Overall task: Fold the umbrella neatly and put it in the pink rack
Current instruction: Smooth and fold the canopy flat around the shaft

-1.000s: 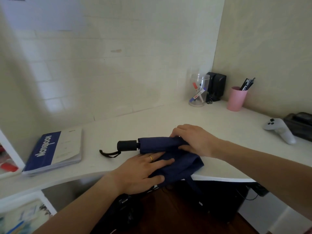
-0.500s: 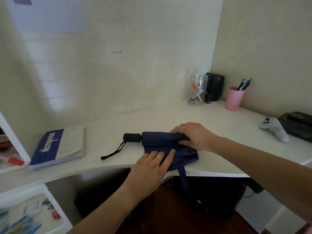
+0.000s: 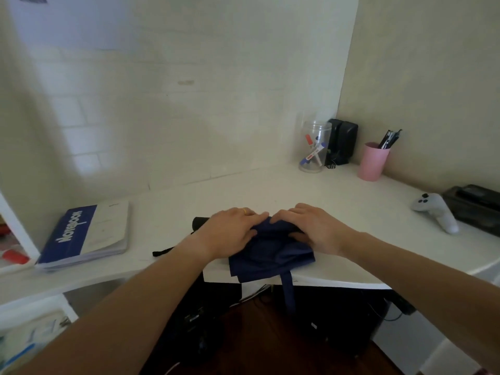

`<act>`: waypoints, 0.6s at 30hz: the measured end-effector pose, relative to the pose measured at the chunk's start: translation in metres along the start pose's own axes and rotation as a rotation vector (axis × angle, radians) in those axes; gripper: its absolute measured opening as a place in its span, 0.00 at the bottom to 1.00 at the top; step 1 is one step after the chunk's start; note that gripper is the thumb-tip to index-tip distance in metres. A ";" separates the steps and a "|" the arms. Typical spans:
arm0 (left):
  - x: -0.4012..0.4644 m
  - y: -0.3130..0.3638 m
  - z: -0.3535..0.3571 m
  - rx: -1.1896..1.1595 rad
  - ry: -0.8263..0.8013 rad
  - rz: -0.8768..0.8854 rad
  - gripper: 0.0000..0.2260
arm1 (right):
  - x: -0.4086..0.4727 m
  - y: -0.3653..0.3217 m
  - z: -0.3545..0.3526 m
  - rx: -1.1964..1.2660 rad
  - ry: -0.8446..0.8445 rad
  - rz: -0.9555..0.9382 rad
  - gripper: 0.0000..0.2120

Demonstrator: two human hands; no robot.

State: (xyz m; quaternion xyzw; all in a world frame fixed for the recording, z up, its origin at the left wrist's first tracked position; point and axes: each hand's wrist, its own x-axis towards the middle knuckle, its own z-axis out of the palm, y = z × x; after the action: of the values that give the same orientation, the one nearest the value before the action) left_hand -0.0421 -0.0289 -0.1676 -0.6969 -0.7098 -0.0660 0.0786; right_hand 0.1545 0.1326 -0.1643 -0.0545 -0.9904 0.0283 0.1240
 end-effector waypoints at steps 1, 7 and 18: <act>0.001 -0.001 0.002 -0.029 0.032 -0.019 0.22 | -0.002 0.000 -0.003 0.041 0.008 0.012 0.21; -0.005 0.003 0.008 -0.018 0.194 -0.021 0.19 | -0.058 -0.026 0.002 0.088 0.201 -0.034 0.13; -0.012 0.010 0.018 -0.141 0.188 -0.097 0.22 | -0.073 -0.029 0.012 0.152 0.140 0.056 0.11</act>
State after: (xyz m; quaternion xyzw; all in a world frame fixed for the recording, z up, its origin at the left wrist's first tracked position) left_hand -0.0325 -0.0365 -0.1874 -0.6563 -0.7258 -0.1845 0.0924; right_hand 0.2193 0.0952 -0.1922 -0.0743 -0.9724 0.1028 0.1958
